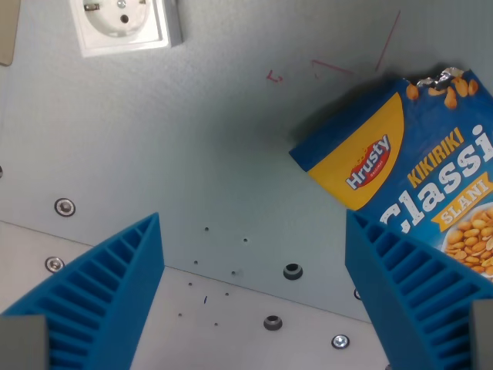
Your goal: Rotate around base positive z
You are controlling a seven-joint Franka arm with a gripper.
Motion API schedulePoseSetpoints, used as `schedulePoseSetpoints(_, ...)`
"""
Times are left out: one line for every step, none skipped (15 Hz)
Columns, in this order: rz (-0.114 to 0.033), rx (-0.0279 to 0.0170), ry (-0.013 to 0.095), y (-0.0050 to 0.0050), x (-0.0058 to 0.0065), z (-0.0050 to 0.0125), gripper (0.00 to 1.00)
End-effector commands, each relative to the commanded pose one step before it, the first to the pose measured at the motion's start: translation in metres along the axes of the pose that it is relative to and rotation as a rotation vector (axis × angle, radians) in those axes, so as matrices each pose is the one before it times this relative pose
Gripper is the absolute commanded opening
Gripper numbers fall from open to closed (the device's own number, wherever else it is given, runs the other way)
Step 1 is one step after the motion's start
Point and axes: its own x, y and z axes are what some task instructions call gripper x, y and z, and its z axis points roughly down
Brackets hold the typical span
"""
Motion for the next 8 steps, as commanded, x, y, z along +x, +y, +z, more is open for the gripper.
schedulePoseSetpoints(-0.0133, -0.00166, 0.0045, 0.00010, -0.00001, -0.00200, 1.00)
schedulePoseSetpoints(-0.0133, -0.00017, 0.0000, 0.00000, 0.00000, 0.00000, 1.00)
schedulePoseSetpoints(-0.0133, -0.00017, 0.0000, 0.00000, 0.00000, 0.00000, 1.00)
schedulePoseSetpoints(-0.0133, -0.00017, 0.0000, 0.00000, 0.00000, 0.00000, 1.00)
schedulePoseSetpoints(-0.0133, -0.00018, 0.0000, 0.00000, 0.00000, 0.00000, 1.00)
schedulePoseSetpoints(-0.0133, -0.00018, 0.0000, 0.00000, 0.00000, 0.00000, 1.00)
schedulePoseSetpoints(-0.0133, -0.00018, 0.0000, 0.00000, 0.00000, 0.00000, 1.00)
schedulePoseSetpoints(-0.0133, -0.00018, 0.0000, 0.00000, 0.00000, 0.00000, 1.00)
